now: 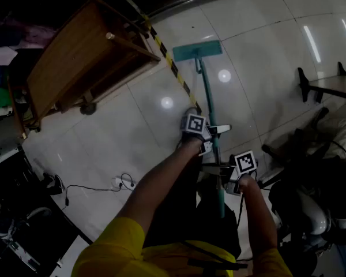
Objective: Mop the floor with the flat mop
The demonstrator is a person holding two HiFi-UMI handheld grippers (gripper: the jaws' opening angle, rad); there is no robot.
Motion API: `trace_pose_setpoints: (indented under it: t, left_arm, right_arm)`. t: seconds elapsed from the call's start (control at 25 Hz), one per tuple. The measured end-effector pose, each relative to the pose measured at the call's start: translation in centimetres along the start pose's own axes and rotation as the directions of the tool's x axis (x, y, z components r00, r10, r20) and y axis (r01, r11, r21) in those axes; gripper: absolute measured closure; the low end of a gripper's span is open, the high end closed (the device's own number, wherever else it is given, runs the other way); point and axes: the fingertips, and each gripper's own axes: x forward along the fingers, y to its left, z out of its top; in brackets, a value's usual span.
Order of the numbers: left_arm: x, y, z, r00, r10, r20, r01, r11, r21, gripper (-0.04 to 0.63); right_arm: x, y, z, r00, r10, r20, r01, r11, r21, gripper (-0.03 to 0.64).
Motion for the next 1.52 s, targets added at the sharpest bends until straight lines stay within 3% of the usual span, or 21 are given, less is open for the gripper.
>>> trace_pose_setpoints:
  t: [0.12,0.24,0.44,0.56,0.68,0.84,0.96,1.04,1.24,1.44,1.52]
  left_arm:
    - [0.5,0.5,3.5,1.000,-0.014,0.014,0.014,1.000,0.009,0.468]
    - [1.2,-0.1,9.2,1.000,-0.027,-0.002,0.027,0.999,0.021,0.466]
    - [1.3,0.2,21.0,0.997,0.077,-0.025,-0.072,0.986,0.149,0.466]
    - [0.6,0.2,23.9,0.992,0.124,-0.036,-0.115,0.973,0.198,0.466]
    - [-0.4,0.2,20.8,0.988,0.150,-0.023,-0.143,0.970,0.195,0.468]
    - [-2.0,0.0,7.8,0.985,0.170,-0.039,-0.166,0.983,0.073,0.466]
    - [-1.9,-0.4,-2.7,0.992,0.123,-0.032,-0.124,0.991,-0.044,0.466]
    - [-1.4,-0.8,-5.0,0.998,0.058,0.001,-0.058,0.996,-0.066,0.472]
    - [0.4,-1.5,0.6,0.999,-0.017,-0.034,0.017,1.000,-0.017,0.462]
    - [0.9,-1.6,8.9,0.995,0.038,-0.098,-0.031,0.997,0.067,0.448]
    - [0.8,-2.2,12.2,0.997,0.027,-0.072,-0.022,0.997,0.079,0.445]
  right_arm:
    - [-0.2,-1.5,3.2,1.000,-0.004,-0.018,0.004,1.000,-0.008,0.561]
    - [-0.4,-2.0,9.2,1.000,-0.015,-0.004,0.014,0.999,-0.031,0.571]
    - [1.1,-1.0,20.6,0.997,0.047,0.060,-0.041,0.995,-0.094,0.571]
    - [2.2,0.6,23.1,0.987,0.129,0.096,-0.118,0.987,-0.112,0.575]
    - [2.9,1.1,19.6,0.990,0.117,0.081,-0.109,0.989,-0.103,0.572]
    - [2.4,2.2,7.4,0.990,0.118,0.077,-0.118,0.993,-0.007,0.563]
    - [1.2,2.8,-2.1,0.997,0.049,0.059,-0.054,0.995,0.087,0.561]
    - [0.7,2.5,-4.3,0.999,0.022,0.049,-0.026,0.995,0.099,0.563]
    - [0.1,2.3,1.6,0.995,0.094,0.045,-0.096,0.994,0.050,0.568]
    - [0.6,1.9,9.4,0.996,0.086,-0.033,-0.086,0.996,-0.020,0.565]
    - [0.8,2.3,12.8,0.993,0.120,0.006,-0.120,0.992,-0.029,0.563]
